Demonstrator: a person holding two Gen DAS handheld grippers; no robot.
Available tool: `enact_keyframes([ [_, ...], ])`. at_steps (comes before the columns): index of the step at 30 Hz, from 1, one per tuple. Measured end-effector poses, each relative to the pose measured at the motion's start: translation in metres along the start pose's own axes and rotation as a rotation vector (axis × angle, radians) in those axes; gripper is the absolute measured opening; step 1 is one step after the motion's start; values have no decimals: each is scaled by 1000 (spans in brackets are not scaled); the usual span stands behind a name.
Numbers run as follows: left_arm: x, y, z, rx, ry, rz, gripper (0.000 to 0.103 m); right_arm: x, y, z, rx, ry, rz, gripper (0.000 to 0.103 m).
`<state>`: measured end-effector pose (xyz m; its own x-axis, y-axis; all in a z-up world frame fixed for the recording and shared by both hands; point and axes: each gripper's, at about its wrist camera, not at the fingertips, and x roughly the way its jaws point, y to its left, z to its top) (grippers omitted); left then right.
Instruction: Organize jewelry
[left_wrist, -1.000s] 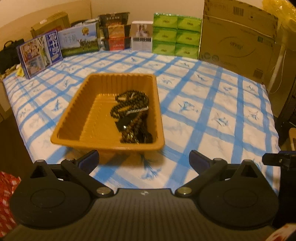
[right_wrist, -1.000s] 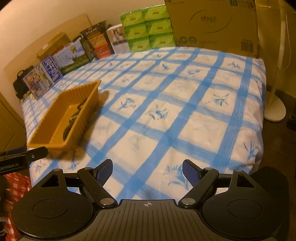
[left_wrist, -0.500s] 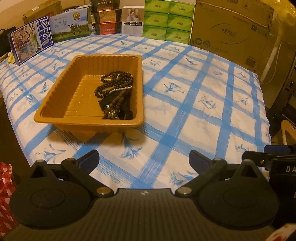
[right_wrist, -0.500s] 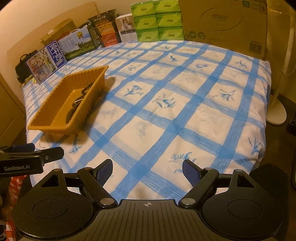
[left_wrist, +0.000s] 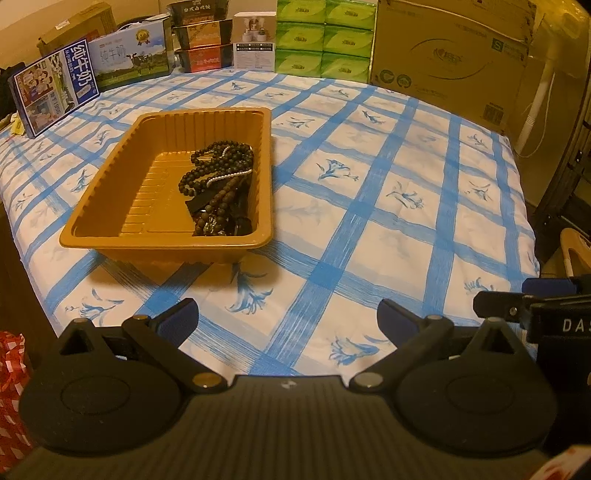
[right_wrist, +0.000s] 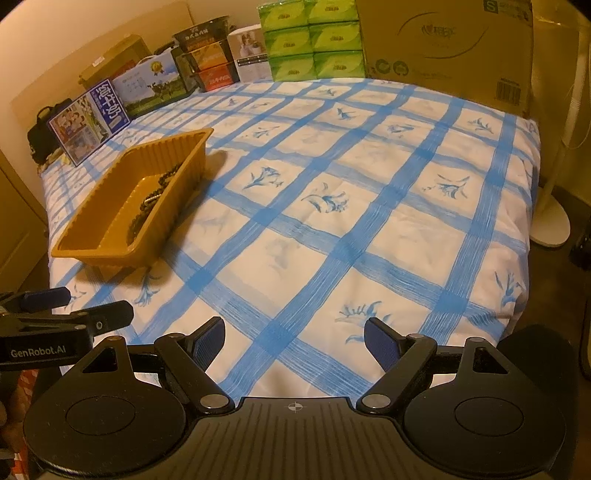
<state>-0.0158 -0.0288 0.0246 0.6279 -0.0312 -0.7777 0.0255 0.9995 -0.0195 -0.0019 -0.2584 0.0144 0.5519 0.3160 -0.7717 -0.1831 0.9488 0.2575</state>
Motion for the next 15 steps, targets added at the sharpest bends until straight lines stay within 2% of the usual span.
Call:
enact_keyframes([
  [15, 1, -1, -3, -2, 3, -1, 102, -2, 1, 0, -1, -5, -1, 82],
])
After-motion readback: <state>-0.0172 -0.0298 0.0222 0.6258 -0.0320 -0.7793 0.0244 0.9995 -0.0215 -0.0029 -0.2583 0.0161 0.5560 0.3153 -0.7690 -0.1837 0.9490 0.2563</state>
